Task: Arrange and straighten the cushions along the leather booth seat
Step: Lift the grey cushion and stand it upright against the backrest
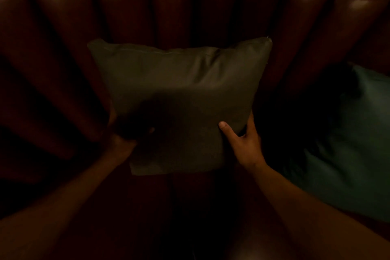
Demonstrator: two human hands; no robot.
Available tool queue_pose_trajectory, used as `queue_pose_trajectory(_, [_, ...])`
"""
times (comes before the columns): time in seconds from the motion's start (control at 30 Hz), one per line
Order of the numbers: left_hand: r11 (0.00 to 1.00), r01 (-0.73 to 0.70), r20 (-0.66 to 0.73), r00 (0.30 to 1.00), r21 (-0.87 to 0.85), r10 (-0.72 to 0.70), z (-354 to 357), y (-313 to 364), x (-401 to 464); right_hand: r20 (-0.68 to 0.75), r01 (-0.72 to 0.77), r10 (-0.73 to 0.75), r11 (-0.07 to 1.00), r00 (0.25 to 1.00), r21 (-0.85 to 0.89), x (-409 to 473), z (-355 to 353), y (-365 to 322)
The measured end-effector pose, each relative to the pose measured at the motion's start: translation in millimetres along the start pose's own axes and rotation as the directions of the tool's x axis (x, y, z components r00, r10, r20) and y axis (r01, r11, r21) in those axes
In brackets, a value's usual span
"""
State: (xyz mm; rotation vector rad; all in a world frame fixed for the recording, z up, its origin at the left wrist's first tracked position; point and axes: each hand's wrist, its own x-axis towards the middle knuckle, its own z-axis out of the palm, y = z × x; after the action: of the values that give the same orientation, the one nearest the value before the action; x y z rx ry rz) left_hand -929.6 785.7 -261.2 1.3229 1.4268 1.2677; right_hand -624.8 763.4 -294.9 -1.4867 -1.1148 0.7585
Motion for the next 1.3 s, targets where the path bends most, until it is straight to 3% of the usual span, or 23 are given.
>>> queue_pose_trajectory(0.17, [0.992, 0.021, 0.068, 0.997, 0.124, -0.030, -0.9, -6.4, 4.8, 0.009, -0.015, 0.016, 0.999, 1.000, -0.044, 3.8, 7.1, -0.8])
queue_pose_trajectory(0.3, [0.975, 0.063, -0.012, 0.998, 0.211, -0.062, 3.9, -5.8, 5.4, 0.005, -0.029, 0.029, 0.999, 1.000, -0.040, 3.8, 5.3, -1.5])
queue_pose_trajectory(0.43, [0.959, 0.239, -0.083, 0.970, 0.155, -0.229, 12.6, -13.6, 7.1, -0.011, -0.034, 0.034, 0.999, 0.999, -0.021, 7.2, -0.5, 1.2])
queue_pose_trajectory(0.53, [0.953, 0.264, 0.020, 0.963, 0.151, -0.270, 20.3, -19.9, 14.8, -0.017, -0.046, 0.046, 0.999, 0.999, 0.013, 13.3, -11.3, 5.4])
queue_pose_trajectory(0.7, [0.984, 0.103, 0.105, 0.987, 0.149, -0.119, 69.8, -8.8, 10.8, -0.063, -0.069, 0.070, 0.998, 0.996, 0.005, 21.7, -48.0, 12.9])
queue_pose_trajectory(0.83, [0.981, 0.105, 0.142, 0.981, 0.161, -0.129, 79.3, -5.5, 13.6, -0.021, -0.085, 0.084, 0.996, 0.996, -0.022, 22.0, -61.1, 13.9])
queue_pose_trajectory(0.9, [0.983, 0.072, 0.125, 0.988, 0.168, -0.093, 77.4, -9.1, 13.3, -0.016, -0.074, 0.074, 0.997, 0.997, -0.024, 21.2, -60.3, 14.5])
queue_pose_trajectory(1.13, [0.995, -0.043, 0.037, 0.998, -0.091, 0.046, 80.1, 20.6, 10.8, -0.034, -0.037, 0.038, 0.999, 0.999, 0.013, 16.5, -49.5, 8.0])
queue_pose_trajectory(1.2, [0.994, -0.065, 0.063, 0.996, -0.084, 0.070, 65.0, 17.8, 14.7, -0.026, -0.031, 0.031, 0.999, 0.999, 0.027, 13.4, -46.2, 5.8])
queue_pose_trajectory(1.3, [0.995, -0.047, -0.006, 0.999, -0.083, 0.047, 39.0, 4.5, 14.1, 0.011, -0.008, 0.008, 1.000, 1.000, 0.002, 7.5, -35.4, 4.2])
